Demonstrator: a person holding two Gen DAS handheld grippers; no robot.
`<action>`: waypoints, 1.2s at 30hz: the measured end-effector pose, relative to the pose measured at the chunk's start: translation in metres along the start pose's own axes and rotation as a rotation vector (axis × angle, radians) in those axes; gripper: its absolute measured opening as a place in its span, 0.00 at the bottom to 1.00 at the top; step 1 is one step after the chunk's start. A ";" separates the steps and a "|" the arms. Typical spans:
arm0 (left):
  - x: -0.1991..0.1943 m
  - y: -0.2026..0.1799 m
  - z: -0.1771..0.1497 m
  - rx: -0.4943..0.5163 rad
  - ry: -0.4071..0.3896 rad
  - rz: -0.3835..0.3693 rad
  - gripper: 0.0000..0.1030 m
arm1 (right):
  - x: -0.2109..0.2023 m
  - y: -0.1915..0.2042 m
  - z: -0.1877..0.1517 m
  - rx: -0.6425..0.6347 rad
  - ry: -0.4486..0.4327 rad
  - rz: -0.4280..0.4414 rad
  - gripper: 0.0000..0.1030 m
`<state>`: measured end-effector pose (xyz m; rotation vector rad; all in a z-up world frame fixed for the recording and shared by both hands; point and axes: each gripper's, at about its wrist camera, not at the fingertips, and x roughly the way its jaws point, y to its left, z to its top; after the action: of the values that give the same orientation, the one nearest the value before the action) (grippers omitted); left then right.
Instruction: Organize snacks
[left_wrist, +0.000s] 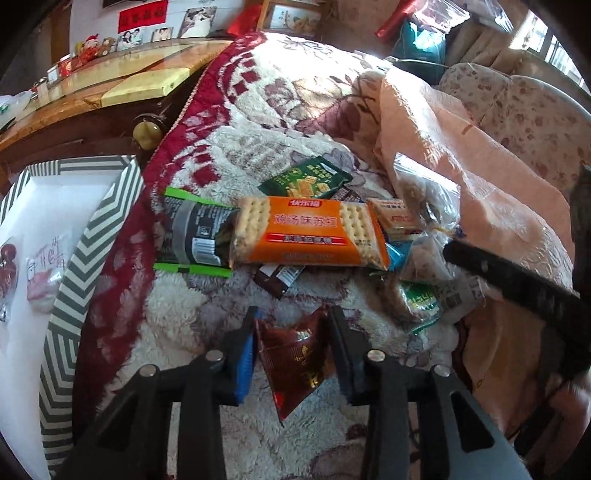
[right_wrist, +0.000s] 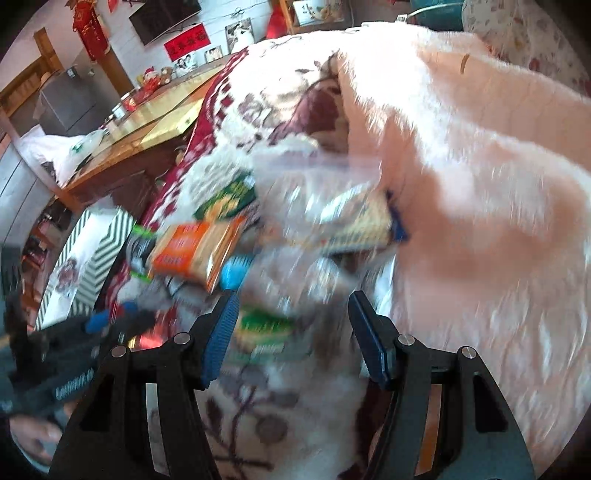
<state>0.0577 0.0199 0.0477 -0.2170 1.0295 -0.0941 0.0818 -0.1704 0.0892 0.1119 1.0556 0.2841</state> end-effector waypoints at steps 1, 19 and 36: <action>0.002 0.000 -0.001 0.006 0.003 0.016 0.55 | 0.002 -0.001 0.006 0.002 -0.005 -0.004 0.65; 0.007 0.018 -0.009 0.002 0.027 0.020 0.05 | 0.046 0.000 0.026 -0.077 0.008 0.010 0.30; -0.056 0.051 -0.031 -0.048 -0.026 -0.067 0.03 | -0.022 0.038 -0.010 -0.138 -0.041 0.164 0.26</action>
<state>0.0014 0.0752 0.0683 -0.2959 0.9998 -0.1266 0.0560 -0.1403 0.1109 0.0799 0.9850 0.5000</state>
